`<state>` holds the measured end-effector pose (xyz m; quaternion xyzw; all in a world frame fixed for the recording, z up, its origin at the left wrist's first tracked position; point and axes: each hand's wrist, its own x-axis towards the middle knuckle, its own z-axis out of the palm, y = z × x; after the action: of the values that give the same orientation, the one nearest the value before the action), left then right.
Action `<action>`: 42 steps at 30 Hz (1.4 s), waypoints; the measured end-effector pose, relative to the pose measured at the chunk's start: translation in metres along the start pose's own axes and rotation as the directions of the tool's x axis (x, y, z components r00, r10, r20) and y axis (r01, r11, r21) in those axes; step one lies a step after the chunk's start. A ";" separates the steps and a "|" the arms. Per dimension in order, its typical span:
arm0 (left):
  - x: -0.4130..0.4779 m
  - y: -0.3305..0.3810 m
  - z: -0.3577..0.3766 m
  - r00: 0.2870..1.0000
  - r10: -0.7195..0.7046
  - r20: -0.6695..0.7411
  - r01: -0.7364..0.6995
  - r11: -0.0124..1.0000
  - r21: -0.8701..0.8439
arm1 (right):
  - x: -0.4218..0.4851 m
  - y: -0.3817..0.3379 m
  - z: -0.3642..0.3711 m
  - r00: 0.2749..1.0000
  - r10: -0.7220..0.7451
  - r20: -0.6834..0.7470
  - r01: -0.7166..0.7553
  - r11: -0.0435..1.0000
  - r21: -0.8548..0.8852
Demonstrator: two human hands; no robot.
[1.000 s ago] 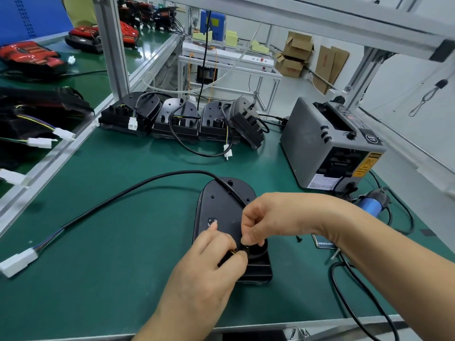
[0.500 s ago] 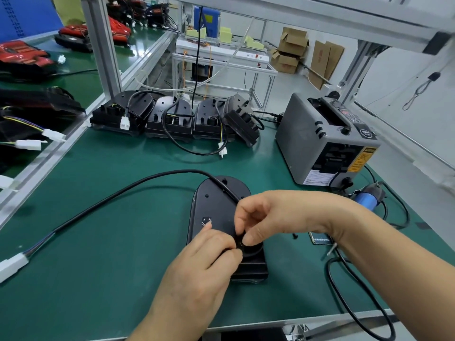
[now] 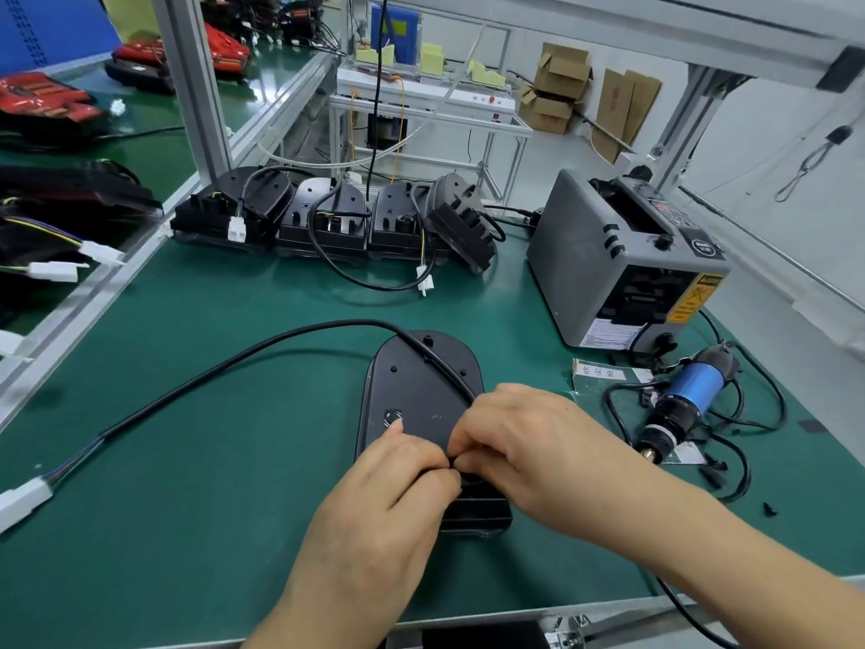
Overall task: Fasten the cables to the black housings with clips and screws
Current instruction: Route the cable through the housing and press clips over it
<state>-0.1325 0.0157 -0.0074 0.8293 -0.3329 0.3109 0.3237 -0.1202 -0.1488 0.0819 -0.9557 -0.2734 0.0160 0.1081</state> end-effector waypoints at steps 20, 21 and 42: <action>0.000 0.000 0.001 1.000 -0.007 -0.022 0.007 1.000 -0.014 | -0.012 -0.002 0.012 0.988 -0.069 -0.136 0.061 0.996 -0.062; 0.000 0.000 0.001 1.000 -0.007 -0.022 0.007 1.000 -0.019 | -0.012 -0.002 0.014 0.989 -0.047 -0.142 0.040 0.998 -0.049; 0.000 -0.003 0.002 0.999 0.016 -0.038 -0.017 1.000 -0.020 | -0.084 0.192 -0.028 0.155 0.971 0.182 -0.850 0.037 0.526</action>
<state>-0.1296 0.0157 -0.0091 0.8172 -0.3366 0.3260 0.3357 -0.0897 -0.3578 0.0655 -0.8275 0.4337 0.0459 0.3537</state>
